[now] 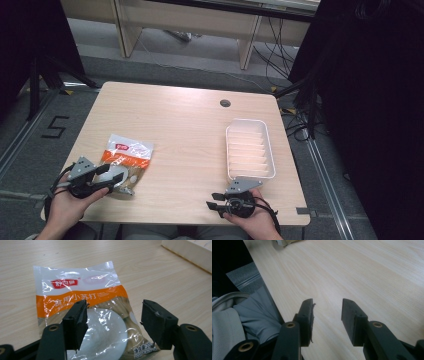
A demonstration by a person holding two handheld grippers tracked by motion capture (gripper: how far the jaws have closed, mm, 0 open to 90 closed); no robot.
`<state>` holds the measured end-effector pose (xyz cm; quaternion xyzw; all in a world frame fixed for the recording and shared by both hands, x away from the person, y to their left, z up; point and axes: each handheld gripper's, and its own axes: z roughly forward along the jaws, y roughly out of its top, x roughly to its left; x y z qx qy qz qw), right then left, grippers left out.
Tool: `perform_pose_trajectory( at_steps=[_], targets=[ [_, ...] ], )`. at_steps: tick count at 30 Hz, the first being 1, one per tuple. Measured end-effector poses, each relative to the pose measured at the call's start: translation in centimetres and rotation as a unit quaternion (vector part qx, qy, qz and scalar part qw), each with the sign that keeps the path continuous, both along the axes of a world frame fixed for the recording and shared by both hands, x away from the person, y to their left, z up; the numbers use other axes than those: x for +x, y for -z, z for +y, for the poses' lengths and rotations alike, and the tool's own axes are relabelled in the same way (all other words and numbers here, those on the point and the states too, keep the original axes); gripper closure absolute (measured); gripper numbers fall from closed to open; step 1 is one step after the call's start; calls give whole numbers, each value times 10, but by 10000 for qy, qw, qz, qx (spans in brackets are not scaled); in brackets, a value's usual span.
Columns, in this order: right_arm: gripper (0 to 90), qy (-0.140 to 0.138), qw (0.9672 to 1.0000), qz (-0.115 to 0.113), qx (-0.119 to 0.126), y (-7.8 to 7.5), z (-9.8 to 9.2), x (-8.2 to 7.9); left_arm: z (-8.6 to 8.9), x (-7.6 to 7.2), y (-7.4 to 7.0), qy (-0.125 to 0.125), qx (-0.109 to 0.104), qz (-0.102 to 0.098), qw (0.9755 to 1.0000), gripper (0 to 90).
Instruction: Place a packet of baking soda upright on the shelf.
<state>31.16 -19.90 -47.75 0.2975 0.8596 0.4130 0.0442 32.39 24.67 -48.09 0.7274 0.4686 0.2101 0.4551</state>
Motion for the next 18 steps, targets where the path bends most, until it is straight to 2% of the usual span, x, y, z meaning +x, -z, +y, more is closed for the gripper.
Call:
perform_pose_trajectory(
  at_steps=[5, 7, 8, 9, 14, 15, 18],
  targets=[
    [623, 5, 10000, -67, 25, 0, 1, -1, 8, 7, -5, -164, -8, -40, 9999, 373],
    [623, 15, 10000, -9, 5, -1, 1, -1, 10, 9, -6, -177, -15, -49, 9998, 387],
    [623, -3, 9999, -103, -25, -1, 0, -1, 15, 13, -10, -162, -24, -28, 9999, 392],
    [623, -3, 9999, -103, -25, -1, 0, -1, 15, 13, -10, -162, -24, -28, 9999, 392],
    [623, 39, 9998, -195, -32, -1, 1, 0, 28, 25, -19, -244, -114, 62, 9996, 390],
    [622, 18, 9999, -140, -55, -2, 1, -1, 32, 31, -21, -258, -167, 177, 9994, 383],
    [622, 16, 9998, -169, -61, -2, 0, -1, 36, 38, -22, -338, -153, 287, 9989, 376]
  ],
)
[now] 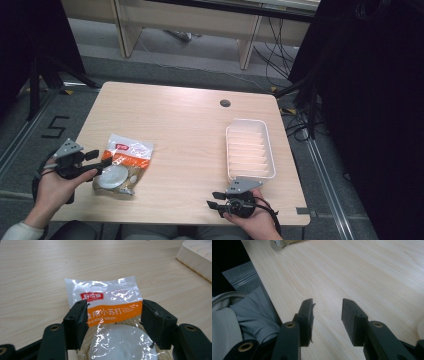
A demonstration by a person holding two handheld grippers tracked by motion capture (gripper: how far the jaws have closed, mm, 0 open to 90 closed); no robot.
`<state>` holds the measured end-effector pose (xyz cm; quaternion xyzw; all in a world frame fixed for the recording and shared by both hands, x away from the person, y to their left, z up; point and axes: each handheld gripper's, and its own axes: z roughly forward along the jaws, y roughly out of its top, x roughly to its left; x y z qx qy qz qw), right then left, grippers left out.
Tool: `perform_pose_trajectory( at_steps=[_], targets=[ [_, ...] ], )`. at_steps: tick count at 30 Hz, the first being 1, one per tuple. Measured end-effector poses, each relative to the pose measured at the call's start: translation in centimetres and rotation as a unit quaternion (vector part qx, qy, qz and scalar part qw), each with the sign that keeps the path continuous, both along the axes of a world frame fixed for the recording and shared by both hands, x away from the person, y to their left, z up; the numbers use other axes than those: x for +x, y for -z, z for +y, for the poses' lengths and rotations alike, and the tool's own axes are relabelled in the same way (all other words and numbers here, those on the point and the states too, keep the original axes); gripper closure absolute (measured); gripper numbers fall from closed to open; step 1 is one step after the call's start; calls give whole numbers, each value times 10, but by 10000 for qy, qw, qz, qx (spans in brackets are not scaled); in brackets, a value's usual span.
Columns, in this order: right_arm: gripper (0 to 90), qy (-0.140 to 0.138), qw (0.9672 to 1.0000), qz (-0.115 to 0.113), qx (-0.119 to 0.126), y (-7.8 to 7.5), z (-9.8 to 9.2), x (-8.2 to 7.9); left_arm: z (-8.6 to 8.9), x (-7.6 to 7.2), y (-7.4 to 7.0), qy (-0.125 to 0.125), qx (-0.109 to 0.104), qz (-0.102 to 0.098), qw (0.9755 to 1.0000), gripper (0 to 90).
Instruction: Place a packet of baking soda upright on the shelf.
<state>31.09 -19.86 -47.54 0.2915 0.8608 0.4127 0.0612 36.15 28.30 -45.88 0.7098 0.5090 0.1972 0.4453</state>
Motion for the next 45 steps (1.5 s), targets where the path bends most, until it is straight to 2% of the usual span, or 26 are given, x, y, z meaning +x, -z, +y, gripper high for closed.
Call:
perform_pose_trajectory(
  at_steps=[4, 6, 7, 8, 10, 11, 13, 14, 15, 17, 19, 20, 21, 22, 23, 29, 30, 32, 34, 37, 39, 40, 42, 44, 45],
  targets=[
    [620, 32, 10000, 18, 30, 0, 0, 0, 7, 13, 0, -119, -28, 105, 9999, 374],
    [618, -55, 10000, -7, 19, -1, 1, 0, 9, 21, 0, -111, -8, 222, 9997, 363],
    [617, -5, 10000, 0, 27, -1, 1, -1, 11, 29, 2, -174, -73, 248, 9995, 363],
    [616, -6, 10000, 30, 44, -1, 1, -2, 11, 29, 2, -174, -73, 248, 9995, 363],
    [616, -76, 10000, -40, 35, -1, 1, 0, 14, 36, 4, -193, -59, 357, 9992, 363],
    [616, -62, 10000, -16, 14, -1, 1, -1, 17, 44, 7, -269, -132, 445, 9986, 363],
    [613, -85, 10000, -33, 27, -1, 1, -1, 18, 47, 8, -325, -173, 502, 9981, 364],
    [612, -14, 10000, 26, 25, -1, 1, -2, 21, 52, 10, -346, -226, 635, 9971, 366],
    [612, -39, 10000, -35, 19, -2, 1, -1, 22, 55, 10, -378, -276, 670, 9967, 366],
    [612, -33, 10000, -7, 23, -3, 1, -2, 23, 59, 10, -395, -313, 684, 9964, 366],
    [611, -26, 9999, -81, 62, -1, 2, -2, 24, 62, 10, -369, -280, 703, 9964, 367],
    [611, -40, 10000, -6, 2, -2, 2, -2, 24, 64, 11, -426, -330, 711, 9960, 371],
    [610, -3, 10000, 79, 20, -2, 2, -4, 25, 66, 11, -393, -271, 779, 9958, 378],
    [606, -6, 10000, 79, 8, -2, 2, -3, 24, 71, 14, -369, -319, 866, 9950, 380],
    [604, -30, 10000, -10, 14, -2, 2, -2, 23, 74, 17, -364, -360, 921, 9944, 380],
    [600, -63, 10000, -30, 5, -1, 3, -3, 20, 88, 28, -441, -379, 1160, 9915, 384],
    [600, -63, 10000, -30, 5, -1, 3, -3, 20, 88, 28, -441, -379, 1160, 9915, 383],
    [596, -43, 10000, -4, 7, -1, 3, -3, 19, 95, 32, -433, -496, 1264, 9898, 383],
    [593, -58, 10000, -16, -4, -1, 2, -2, 19, 96, 33, -459, -551, 1287, 9891, 383],
    [592, -70, 10000, -48, 1, 0, 2, -2, 19, 99, 36, -478, -509, 1335, 9886, 385],
    [591, -72, 10000, -50, -2, 0, 2, -2, 21, 100, 37, -383, -434, 1410, 9883, 386],
    [591, -71, 10000, -44, 0, -1, 2, -2, 19, 100, 39, -358, -464, 1454, 9876, 385],
    [588, -57, 10000, 10, 13, -1, 2, -3, 18, 101, 40, -322, -480, 1439, 9879, 382],
    [585, -62, 10000, 23, -6, 0, 2, -2, 16, 102, 42, -320, -649, 1457, 9867, 373],
    [585, -62, 10000, 23, -6, 0, 2, -2, 15, 102, 42, -299, -669, 1474, 9864, 373]
  ],
)
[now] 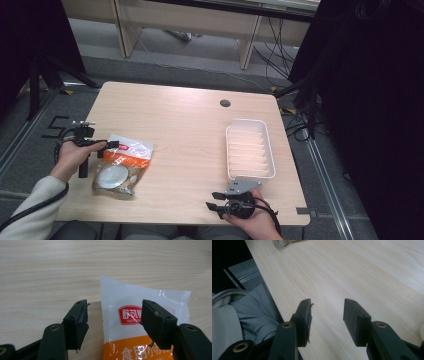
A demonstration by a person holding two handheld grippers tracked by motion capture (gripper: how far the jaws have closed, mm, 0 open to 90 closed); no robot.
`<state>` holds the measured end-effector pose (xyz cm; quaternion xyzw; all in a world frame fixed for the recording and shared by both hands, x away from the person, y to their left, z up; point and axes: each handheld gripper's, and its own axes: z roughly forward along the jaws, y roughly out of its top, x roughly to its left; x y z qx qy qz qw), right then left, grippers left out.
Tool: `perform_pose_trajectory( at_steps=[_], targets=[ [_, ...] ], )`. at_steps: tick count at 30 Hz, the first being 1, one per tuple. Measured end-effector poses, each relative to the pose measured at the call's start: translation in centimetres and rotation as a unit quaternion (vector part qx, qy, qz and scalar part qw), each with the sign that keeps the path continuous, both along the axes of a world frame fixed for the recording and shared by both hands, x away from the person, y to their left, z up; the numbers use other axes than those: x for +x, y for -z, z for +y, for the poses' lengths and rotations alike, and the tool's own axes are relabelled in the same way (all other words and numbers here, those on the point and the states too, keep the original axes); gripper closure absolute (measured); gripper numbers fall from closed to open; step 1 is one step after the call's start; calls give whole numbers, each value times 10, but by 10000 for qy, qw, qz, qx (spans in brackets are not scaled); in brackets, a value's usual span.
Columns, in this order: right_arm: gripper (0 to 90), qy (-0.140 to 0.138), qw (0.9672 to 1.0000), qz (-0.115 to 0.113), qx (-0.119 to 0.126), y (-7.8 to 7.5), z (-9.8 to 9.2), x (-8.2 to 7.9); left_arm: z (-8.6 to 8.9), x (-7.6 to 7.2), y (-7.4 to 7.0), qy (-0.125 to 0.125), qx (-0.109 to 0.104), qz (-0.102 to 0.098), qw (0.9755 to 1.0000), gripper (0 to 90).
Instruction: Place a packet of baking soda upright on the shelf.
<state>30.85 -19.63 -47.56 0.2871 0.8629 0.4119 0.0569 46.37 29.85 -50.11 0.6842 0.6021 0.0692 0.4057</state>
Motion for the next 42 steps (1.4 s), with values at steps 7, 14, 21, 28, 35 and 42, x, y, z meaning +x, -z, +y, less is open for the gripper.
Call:
perform_pose_trajectory(
  at_steps=[7, 14, 21, 28, 35, 42],
  targets=[
    [579, -33, 10000, -11, 32, 2, 0, 1, 0, 2, 5, -35, -105, 73, 9999, 386],
    [578, -47, 10000, 8, 4, 2, -1, 2, -2, 2, 8, -65, -217, 79, 9997, 421],
    [573, -64, 10000, 26, -21, 3, -2, 3, -3, 1, 14, -19, -364, 46, 9993, 492],
    [572, -23, 10000, 81, 20, 4, 0, 1, -4, -1, 17, 179, -328, -56, 9993, 593],
    [572, -75, 10000, 8, -27, 4, -1, 3, -6, -3, 17, 344, -208, -146, 9991, 723],
    [572, -101, 9999, 71, -103, 2, -2, 3, -7, -5, 13, 658, -194, -232, 9974, 885]
  ],
)
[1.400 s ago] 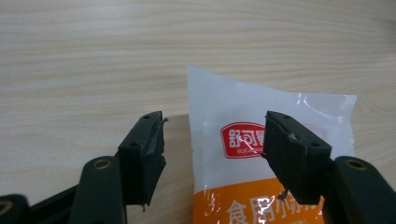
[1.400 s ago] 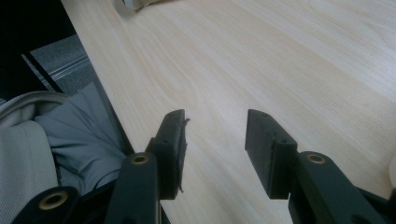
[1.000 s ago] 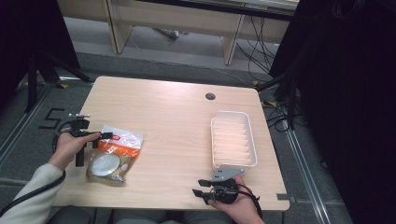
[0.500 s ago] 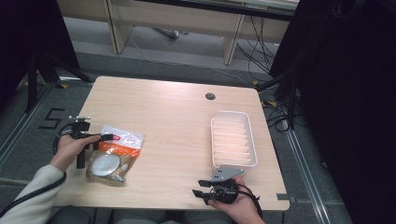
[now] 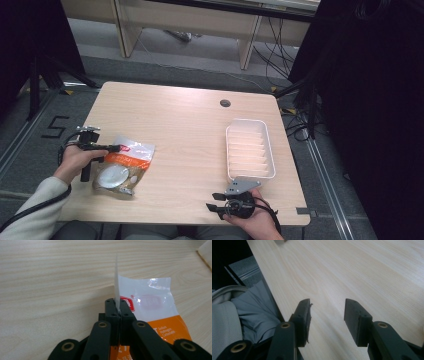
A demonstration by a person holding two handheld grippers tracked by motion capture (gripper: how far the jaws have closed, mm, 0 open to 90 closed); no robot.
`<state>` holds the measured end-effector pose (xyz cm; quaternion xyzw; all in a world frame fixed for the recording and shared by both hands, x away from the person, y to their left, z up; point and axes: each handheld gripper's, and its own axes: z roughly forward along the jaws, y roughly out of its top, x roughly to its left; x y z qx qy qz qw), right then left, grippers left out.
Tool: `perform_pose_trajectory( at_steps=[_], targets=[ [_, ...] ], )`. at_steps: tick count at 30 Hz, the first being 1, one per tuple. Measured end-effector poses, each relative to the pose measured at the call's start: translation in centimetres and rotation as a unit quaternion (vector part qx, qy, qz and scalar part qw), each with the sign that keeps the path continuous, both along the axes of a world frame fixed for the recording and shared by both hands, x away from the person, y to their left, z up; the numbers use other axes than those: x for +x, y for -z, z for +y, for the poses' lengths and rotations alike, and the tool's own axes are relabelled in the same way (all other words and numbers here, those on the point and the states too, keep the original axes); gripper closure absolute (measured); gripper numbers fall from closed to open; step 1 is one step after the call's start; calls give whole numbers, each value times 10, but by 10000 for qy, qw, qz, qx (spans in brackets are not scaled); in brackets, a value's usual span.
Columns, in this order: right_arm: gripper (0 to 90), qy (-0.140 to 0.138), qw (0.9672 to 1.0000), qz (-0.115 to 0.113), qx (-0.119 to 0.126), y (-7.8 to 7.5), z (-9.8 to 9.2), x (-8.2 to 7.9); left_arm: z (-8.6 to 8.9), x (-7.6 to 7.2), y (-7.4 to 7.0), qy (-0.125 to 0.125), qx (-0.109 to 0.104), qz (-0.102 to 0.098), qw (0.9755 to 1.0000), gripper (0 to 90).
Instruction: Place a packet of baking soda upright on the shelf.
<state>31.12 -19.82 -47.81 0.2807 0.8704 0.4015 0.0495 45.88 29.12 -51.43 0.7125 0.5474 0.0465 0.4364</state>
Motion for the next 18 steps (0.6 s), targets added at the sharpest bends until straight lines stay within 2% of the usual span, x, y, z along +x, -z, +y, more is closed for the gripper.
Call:
perform_pose_trajectory(
  at_steps=[6, 10, 14, 18],
  targets=[
    [572, -4, 10000, 51, -4, 0, 0, -1, 4, -6, -6, 23, -154, -146, 9998, 891],
    [583, -53, 10000, -2, -17, 0, 0, 0, 8, -13, -14, 17, -388, -323, 9987, 892],
    [585, -43, 10000, 14, -28, 0, 0, 0, 10, -23, -25, 15, -682, -525, 9963, 893],
    [585, -38, 10000, 75, -18, -1, 0, 0, 9, -31, -35, 94, -870, -661, 9940, 894]
  ],
)
